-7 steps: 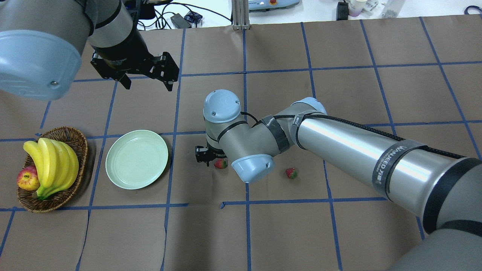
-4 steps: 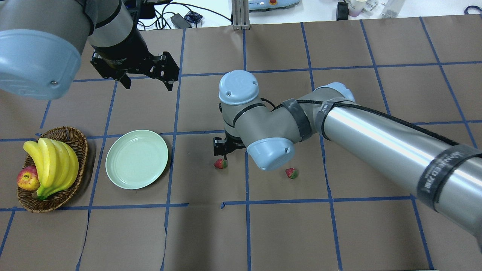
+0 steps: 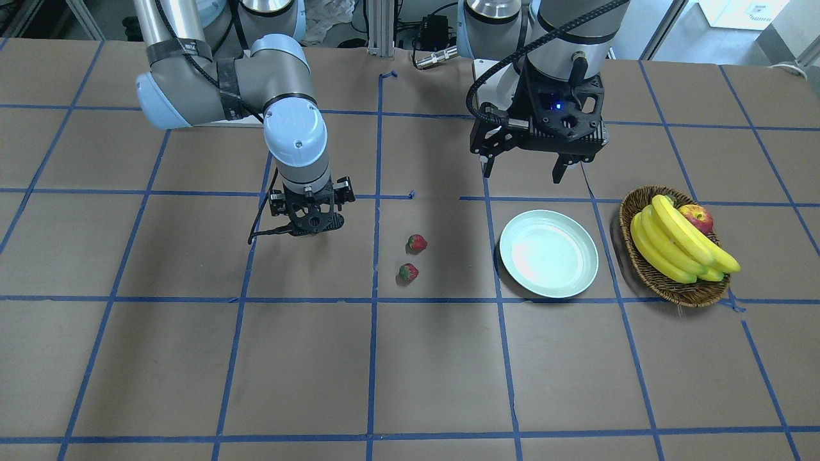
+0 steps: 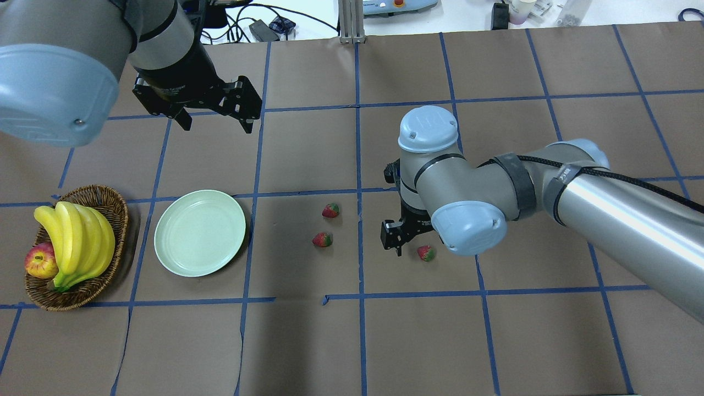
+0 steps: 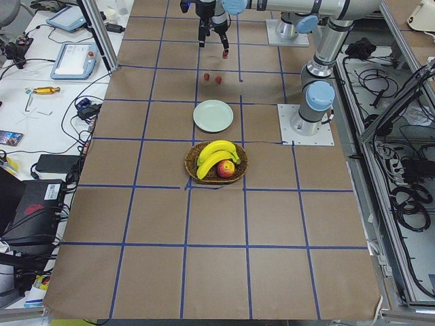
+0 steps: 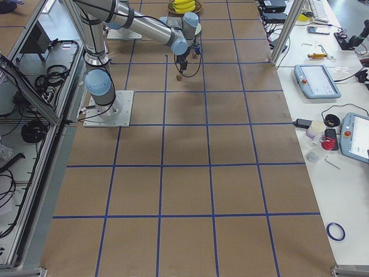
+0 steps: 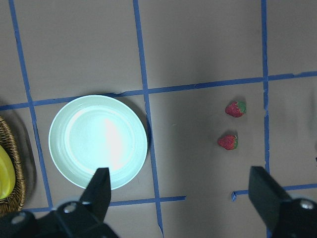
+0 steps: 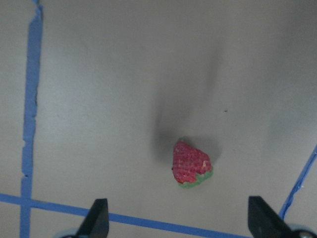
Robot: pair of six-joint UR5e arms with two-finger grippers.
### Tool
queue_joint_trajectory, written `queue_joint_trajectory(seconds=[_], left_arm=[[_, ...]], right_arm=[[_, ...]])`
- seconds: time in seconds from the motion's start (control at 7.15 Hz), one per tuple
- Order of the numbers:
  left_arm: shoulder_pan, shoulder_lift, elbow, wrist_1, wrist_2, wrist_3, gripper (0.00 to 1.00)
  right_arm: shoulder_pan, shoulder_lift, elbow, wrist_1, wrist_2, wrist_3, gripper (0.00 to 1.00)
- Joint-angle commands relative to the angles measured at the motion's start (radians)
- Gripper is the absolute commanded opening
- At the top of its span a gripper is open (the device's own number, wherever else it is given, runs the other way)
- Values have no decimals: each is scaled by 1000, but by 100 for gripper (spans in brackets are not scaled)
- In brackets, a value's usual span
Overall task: Collect all strawberries into plate
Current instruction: 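Return the right gripper to the last strawberry and grasp it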
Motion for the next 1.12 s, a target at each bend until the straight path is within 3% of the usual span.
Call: queue_joint_trajectory(seconds=[0.0,0.7,0.84,0.98], left_arm=[[0,1,-2,-2,0,-2,100],[-2,-1,-3,-3,0,-3,100],[-2,1,-3,-3,0,-3,100],[0,1,-3,-5,2,-3,100]], right_arm=[[-9,8,72,-104,-9,-29,100],[-9,57,72,-142,-7,-29,91],[-7,66,72,-156,-7,-29,80],[-7,68,67,-157,-12,-32,57]])
